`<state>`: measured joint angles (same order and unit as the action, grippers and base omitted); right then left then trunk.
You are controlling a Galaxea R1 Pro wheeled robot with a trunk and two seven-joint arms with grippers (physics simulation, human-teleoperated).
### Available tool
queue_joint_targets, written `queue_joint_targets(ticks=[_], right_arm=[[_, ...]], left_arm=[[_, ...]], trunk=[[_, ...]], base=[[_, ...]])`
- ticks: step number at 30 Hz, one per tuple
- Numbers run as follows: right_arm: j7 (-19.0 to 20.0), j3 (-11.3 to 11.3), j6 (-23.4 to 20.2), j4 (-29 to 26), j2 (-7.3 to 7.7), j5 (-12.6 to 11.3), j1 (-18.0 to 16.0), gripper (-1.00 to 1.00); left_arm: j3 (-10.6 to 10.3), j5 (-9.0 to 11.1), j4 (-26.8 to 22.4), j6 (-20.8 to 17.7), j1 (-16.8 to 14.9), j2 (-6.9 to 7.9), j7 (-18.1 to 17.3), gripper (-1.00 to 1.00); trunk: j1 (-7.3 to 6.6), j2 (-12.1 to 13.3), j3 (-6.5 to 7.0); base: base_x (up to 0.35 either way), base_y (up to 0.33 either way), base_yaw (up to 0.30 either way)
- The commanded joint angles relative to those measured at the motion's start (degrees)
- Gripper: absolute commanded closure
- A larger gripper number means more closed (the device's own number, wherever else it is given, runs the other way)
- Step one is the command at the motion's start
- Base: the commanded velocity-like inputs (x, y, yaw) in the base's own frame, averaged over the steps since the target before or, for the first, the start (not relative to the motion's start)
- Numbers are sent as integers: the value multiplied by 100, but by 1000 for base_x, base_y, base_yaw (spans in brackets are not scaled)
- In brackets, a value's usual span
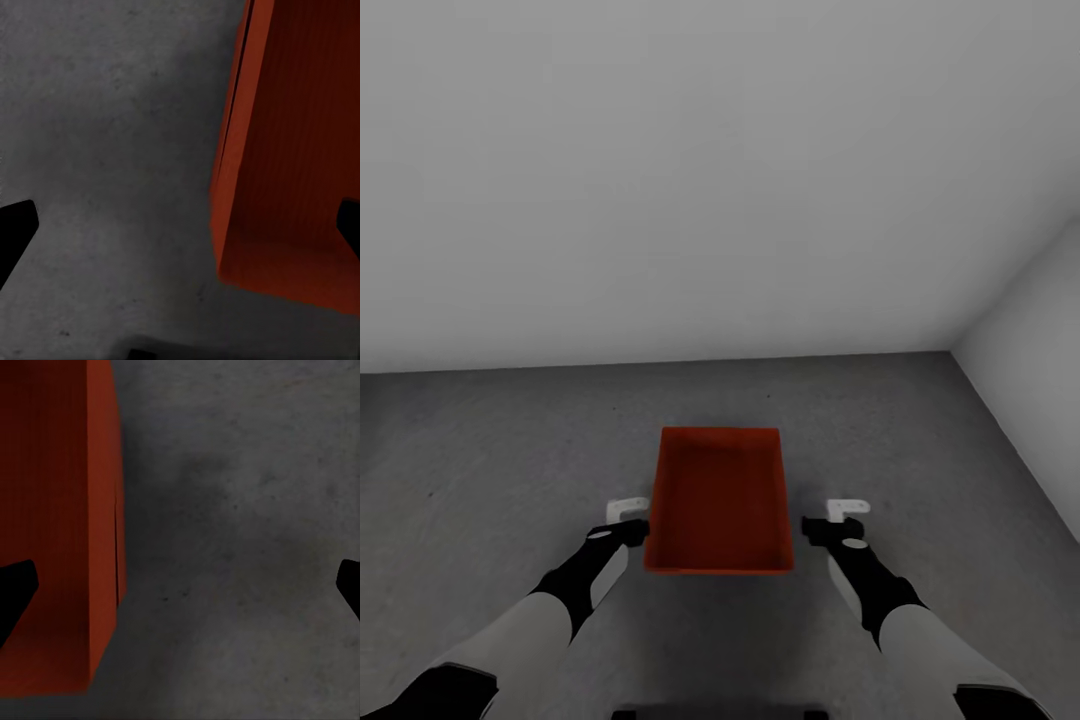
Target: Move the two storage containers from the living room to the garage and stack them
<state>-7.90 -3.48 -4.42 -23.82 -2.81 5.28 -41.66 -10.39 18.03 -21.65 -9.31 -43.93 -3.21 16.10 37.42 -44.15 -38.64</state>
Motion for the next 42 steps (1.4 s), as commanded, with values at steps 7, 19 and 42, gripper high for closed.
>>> queue_joint_targets(ticks=[7, 19, 42], right_arm=[[2, -31, -49, -3, -69, 57, 0, -100], [-8, -30, -68, 8, -81, 49, 0, -100], [-8, -46, -62, 136, -71, 47, 0, -100]], left_arm=[[-52, 73, 69, -3, -1, -40, 30, -100], [-58, 111, 115, -11, -1, -13, 54, -100], [-59, 130, 117, 9, -1, -14, 42, -100]], trunk=[[-153, 278, 122], [-417, 759, 337], [-922, 1682, 750]], base=[[0, 0, 0], [0, 0, 0], [0, 0, 0]])
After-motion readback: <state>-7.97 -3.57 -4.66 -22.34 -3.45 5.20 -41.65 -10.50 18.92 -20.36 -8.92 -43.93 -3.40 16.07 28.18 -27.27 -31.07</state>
